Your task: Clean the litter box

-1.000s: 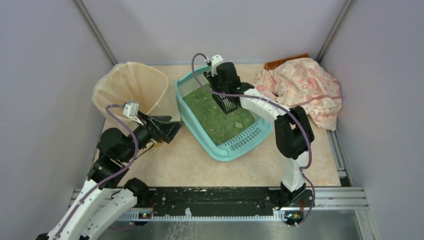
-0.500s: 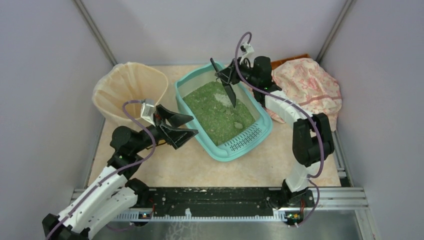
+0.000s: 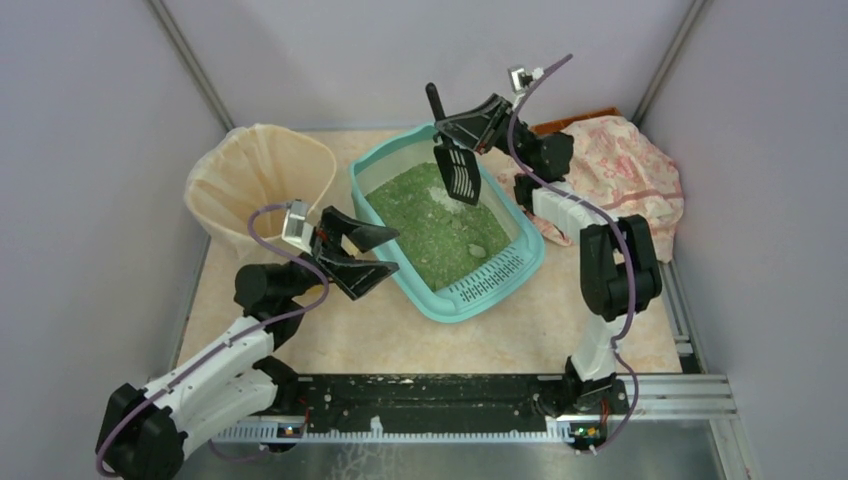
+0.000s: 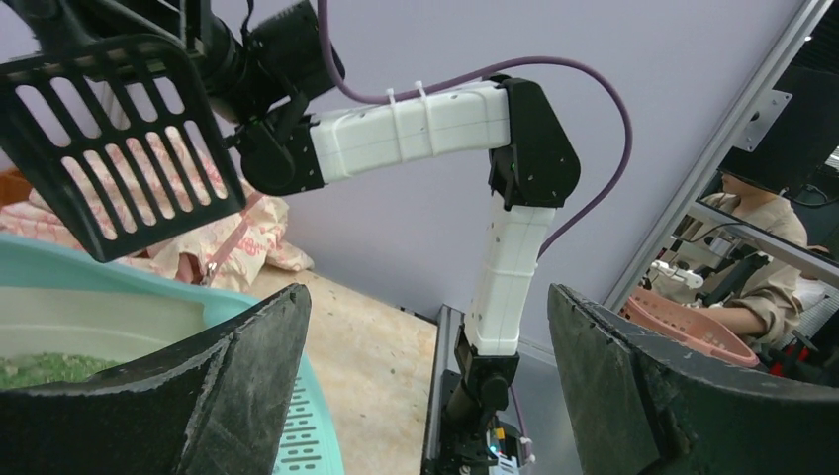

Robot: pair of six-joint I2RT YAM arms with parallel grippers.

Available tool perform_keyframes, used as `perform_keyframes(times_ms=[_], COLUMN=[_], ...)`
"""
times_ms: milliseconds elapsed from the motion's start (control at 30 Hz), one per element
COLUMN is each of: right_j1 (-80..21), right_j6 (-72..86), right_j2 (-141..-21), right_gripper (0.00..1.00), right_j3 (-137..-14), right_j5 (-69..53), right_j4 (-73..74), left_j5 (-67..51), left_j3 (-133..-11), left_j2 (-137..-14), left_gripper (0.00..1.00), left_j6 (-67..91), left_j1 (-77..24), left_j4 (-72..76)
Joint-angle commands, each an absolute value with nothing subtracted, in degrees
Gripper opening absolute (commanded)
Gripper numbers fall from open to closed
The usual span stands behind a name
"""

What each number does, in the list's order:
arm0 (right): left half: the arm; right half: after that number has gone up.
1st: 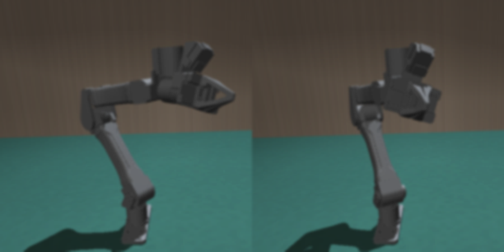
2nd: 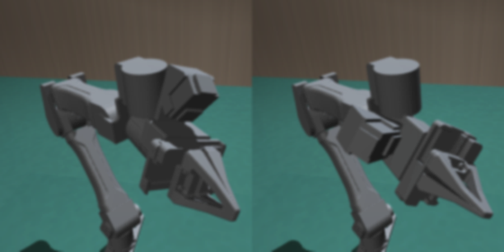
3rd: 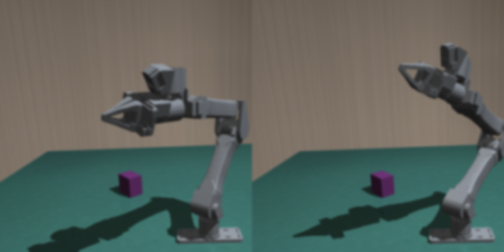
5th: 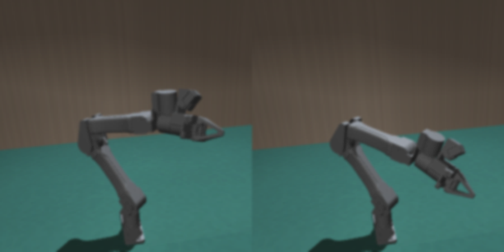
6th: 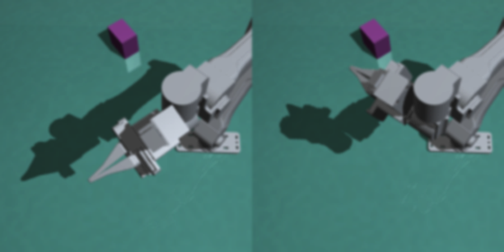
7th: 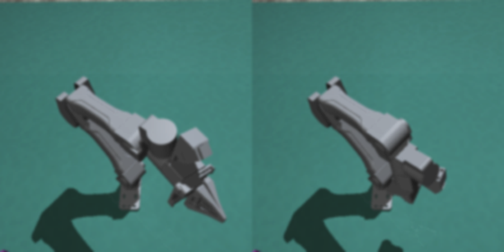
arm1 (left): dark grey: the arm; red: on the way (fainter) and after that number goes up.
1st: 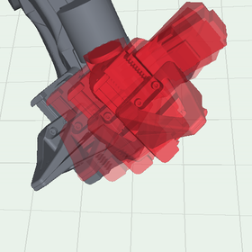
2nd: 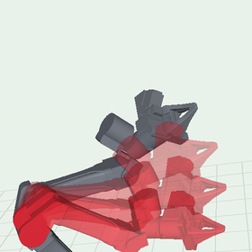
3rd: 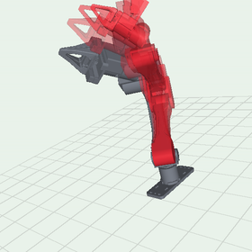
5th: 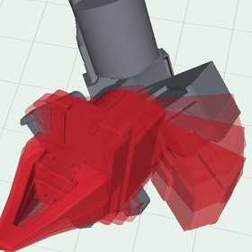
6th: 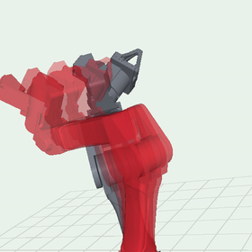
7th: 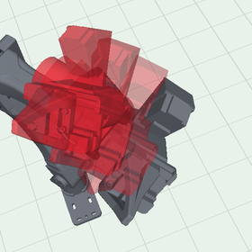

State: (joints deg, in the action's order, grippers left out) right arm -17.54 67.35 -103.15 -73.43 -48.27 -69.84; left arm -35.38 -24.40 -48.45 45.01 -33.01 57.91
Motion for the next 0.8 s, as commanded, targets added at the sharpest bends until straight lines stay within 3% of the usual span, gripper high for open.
perform_keyframes(times_ms=[0, 400, 767], right_j1=[-17.30, -20.47, -23.91], right_j6=[85.09, 89.63, 91.91], right_j2=[-102.27, -96.27, -94.93], right_gripper=[0.00, 0.00, 0.00], right_j3=[-74.71, -79.53, -83.34], right_j5=[-48.80, -47.72, -46.89], right_j4=[-94.07, -98.65, -98.65], left_j5=[-35.23, -29.92, -27.14], left_j3=[-25.74, -26.97, -32.16], left_j2=[-50.98, -66.97, -76.46], left_gripper=[0.95, 0.96, 0.96], left_j6=[44.46, 54.19, 56.68], left_j1=[-33.19, -33.73, -34.37], left_j4=[67.11, 91.88, 97.48])
